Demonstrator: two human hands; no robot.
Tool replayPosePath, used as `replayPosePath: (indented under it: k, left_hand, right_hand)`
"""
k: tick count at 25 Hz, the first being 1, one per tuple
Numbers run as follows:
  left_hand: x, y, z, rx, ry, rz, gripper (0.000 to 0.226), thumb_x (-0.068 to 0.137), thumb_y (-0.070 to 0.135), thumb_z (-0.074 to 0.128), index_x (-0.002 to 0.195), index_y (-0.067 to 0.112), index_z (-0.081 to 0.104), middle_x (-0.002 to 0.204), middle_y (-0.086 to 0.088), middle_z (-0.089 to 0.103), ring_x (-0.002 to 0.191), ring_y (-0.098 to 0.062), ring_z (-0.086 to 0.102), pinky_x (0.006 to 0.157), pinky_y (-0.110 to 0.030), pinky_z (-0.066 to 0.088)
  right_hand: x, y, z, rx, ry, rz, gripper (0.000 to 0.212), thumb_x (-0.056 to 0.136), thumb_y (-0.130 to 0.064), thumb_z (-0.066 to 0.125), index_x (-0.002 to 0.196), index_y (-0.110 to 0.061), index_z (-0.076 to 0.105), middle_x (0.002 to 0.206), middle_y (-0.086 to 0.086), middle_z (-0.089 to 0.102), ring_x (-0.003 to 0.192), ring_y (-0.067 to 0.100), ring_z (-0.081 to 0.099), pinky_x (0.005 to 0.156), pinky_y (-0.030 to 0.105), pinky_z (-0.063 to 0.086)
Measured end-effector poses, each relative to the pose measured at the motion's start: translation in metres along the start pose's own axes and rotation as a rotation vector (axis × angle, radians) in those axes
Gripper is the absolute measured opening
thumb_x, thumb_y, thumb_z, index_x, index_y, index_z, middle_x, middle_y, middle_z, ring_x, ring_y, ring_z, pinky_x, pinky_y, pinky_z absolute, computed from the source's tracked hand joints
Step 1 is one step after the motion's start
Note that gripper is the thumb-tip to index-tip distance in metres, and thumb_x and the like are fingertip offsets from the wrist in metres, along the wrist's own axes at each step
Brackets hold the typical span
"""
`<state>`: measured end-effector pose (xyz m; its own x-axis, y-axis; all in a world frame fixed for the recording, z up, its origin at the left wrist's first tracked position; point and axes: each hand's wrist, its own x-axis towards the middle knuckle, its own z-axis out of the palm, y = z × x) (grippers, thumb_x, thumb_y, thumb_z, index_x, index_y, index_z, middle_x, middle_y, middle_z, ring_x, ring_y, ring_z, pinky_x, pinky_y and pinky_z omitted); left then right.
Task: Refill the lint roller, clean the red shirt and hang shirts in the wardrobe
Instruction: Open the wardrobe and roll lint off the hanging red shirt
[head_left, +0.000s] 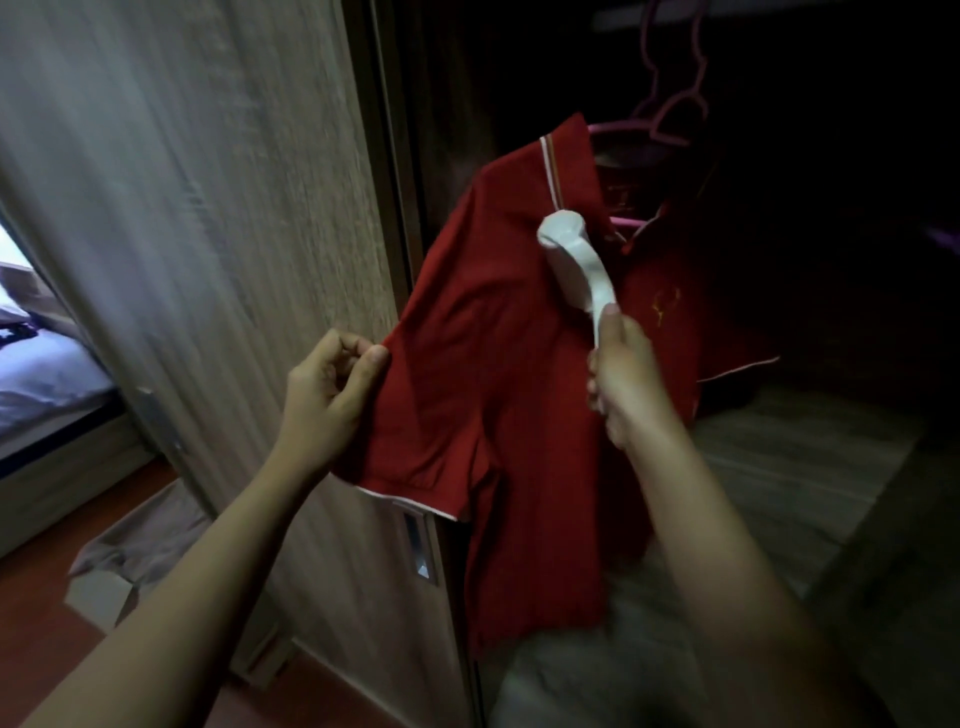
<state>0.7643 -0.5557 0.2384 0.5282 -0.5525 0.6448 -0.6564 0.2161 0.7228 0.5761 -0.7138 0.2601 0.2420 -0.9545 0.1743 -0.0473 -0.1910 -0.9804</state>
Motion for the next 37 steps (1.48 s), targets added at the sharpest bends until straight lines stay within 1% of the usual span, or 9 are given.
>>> replayPosePath:
  k: [6,10,14,18,22,26,31,33,37]
  left_hand:
    - [0.002,-0.003,-0.001,-0.010,0.006,0.022,0.017,0.083,0.038,0.055,0.071,0.026,0.051,0.052,0.009,0.045,0.046,0.001,0.034,0.042,-0.017,0.028]
    - [0.003,-0.003,-0.002,-0.008,-0.010,0.029,0.017,0.082,0.043,0.055,0.071,0.031,0.053,0.054,0.005,0.045,0.049,-0.003,0.036,0.044,-0.017,0.029]
    - [0.002,-0.002,-0.001,0.002,0.005,0.021,0.018,0.081,0.043,0.054,0.071,0.029,0.051,0.053,0.012,0.046,0.048,0.000,0.035,0.044,-0.014,0.029]
    - [0.002,-0.002,-0.001,0.017,0.010,0.041,0.015,0.081,0.043,0.054,0.072,0.032,0.053,0.054,0.013,0.051,0.051,0.001,0.039,0.046,-0.014,0.032]
    - [0.002,0.001,-0.002,0.027,0.002,0.032,0.012,0.083,0.042,0.055,0.072,0.037,0.056,0.054,0.015,0.053,0.050,0.002,0.040,0.047,-0.012,0.032]
    - [0.002,0.002,0.000,0.035,-0.001,0.026,0.023,0.091,0.015,0.057,0.073,0.026,0.049,0.050,0.018,0.053,0.044,0.003,0.041,0.044,-0.007,0.029]
    - [0.002,0.002,-0.001,0.009,0.000,0.036,0.017,0.087,0.025,0.055,0.072,0.026,0.049,0.051,0.017,0.051,0.045,0.003,0.038,0.044,-0.010,0.030]
    - [0.002,0.002,-0.001,0.008,-0.008,0.035,0.019,0.089,0.022,0.055,0.072,0.026,0.049,0.050,0.017,0.051,0.044,0.003,0.038,0.044,-0.010,0.029]
    - [0.001,0.002,0.000,0.011,-0.002,0.032,0.018,0.089,0.022,0.055,0.072,0.026,0.050,0.051,0.017,0.051,0.046,0.003,0.039,0.044,-0.010,0.030]
  right_hand:
    - [-0.101,0.073,0.025,-0.093,-0.280,-0.025,0.025,0.099,-0.029,0.035,0.082,-0.024,0.053,0.060,-0.005,0.049,0.055,0.013,0.047,0.052,0.026,0.034]
    - [-0.026,0.054,0.014,-0.191,0.103,-0.126,0.034,0.100,-0.025,0.032,0.118,-0.005,0.053,0.099,0.019,0.065,0.093,0.035,0.059,0.068,0.029,0.035]
    - [-0.012,0.112,0.009,-0.409,0.129,-0.337,0.040,0.099,-0.034,0.031,0.126,-0.011,0.048,0.074,0.016,0.066,0.070,0.039,0.063,0.051,0.031,0.036]
    - [-0.057,0.230,0.018,-0.629,-0.064,-0.164,0.054,0.098,-0.052,0.012,0.114,-0.019,0.051,0.054,0.016,0.065,0.046,0.032,0.064,0.035,0.029,0.040]
    - [-0.073,0.266,0.006,-0.816,-0.237,0.168,0.044,0.098,-0.045,0.029,0.135,-0.024,0.042,0.114,0.016,0.065,0.105,0.031,0.062,0.085,0.033,0.047]
    - [-0.036,0.192,-0.010,-0.586,0.010,-0.202,0.054,0.095,-0.049,0.030,0.124,-0.012,0.055,0.078,0.026,0.069,0.069,0.041,0.067,0.057,0.040,0.049]
    - [0.008,0.070,-0.017,-0.304,0.143,-0.504,0.035,0.098,-0.025,0.038,0.129,-0.011,0.047,0.072,0.010,0.062,0.057,0.023,0.056,0.050,0.023,0.025]
    - [0.002,0.082,-0.009,-0.336,0.111,-0.492,0.035,0.098,-0.026,0.038,0.130,-0.013,0.047,0.076,0.016,0.067,0.061,0.028,0.061,0.049,0.024,0.024]
    - [-0.036,0.188,0.003,-0.527,-0.142,-0.172,0.037,0.098,-0.032,0.038,0.132,-0.021,0.045,0.089,0.022,0.070,0.082,0.039,0.066,0.057,0.032,0.038]
